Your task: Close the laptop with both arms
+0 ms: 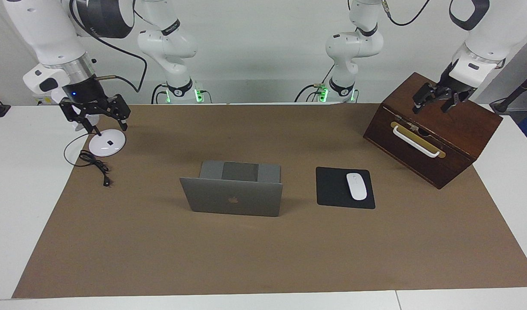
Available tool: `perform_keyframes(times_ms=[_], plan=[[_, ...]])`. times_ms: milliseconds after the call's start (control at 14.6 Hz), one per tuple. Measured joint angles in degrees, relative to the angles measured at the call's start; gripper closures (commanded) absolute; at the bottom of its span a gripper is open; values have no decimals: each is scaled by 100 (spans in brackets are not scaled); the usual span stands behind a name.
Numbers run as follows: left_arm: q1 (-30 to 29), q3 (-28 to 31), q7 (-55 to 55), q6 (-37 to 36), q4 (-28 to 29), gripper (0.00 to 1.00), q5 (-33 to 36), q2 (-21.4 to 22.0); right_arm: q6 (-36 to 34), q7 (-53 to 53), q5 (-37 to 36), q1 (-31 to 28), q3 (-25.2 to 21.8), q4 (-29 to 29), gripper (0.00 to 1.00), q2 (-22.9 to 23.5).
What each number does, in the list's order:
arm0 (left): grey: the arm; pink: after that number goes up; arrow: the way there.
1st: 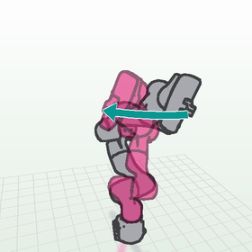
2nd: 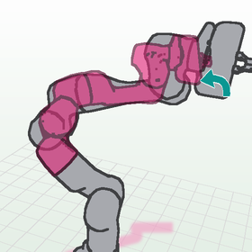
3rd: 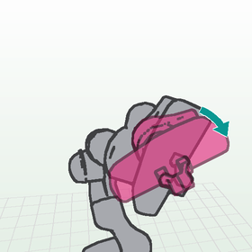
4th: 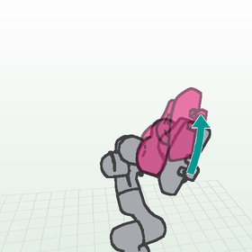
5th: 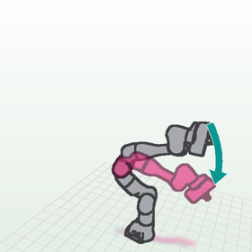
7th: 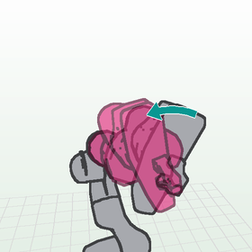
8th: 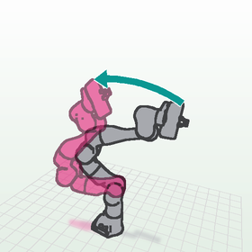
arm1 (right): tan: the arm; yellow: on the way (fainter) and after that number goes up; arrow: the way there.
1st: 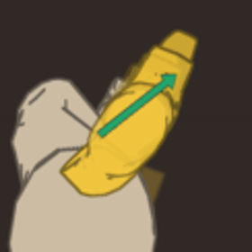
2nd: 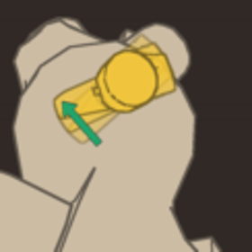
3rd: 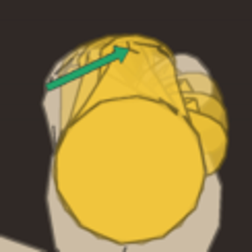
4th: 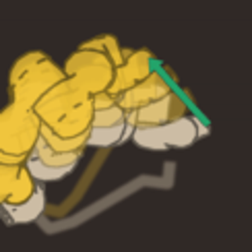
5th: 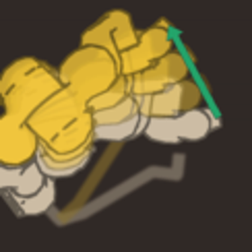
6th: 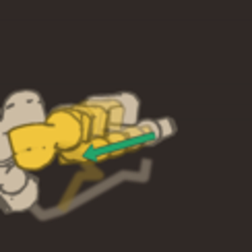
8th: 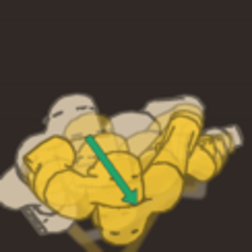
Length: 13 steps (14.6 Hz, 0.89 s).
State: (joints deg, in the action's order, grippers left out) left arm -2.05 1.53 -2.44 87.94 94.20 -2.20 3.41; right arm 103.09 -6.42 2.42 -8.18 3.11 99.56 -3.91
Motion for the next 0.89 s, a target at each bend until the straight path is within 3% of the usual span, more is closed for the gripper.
perform_keyframes(times_ms=[410,888], plan=[[0,0,0,2,0,0,0,0,14,0,0,0,0,38,0,0],[-1,3,0,9,7,0,0,0,651,0,-8,-11,-1,100,0,248]])
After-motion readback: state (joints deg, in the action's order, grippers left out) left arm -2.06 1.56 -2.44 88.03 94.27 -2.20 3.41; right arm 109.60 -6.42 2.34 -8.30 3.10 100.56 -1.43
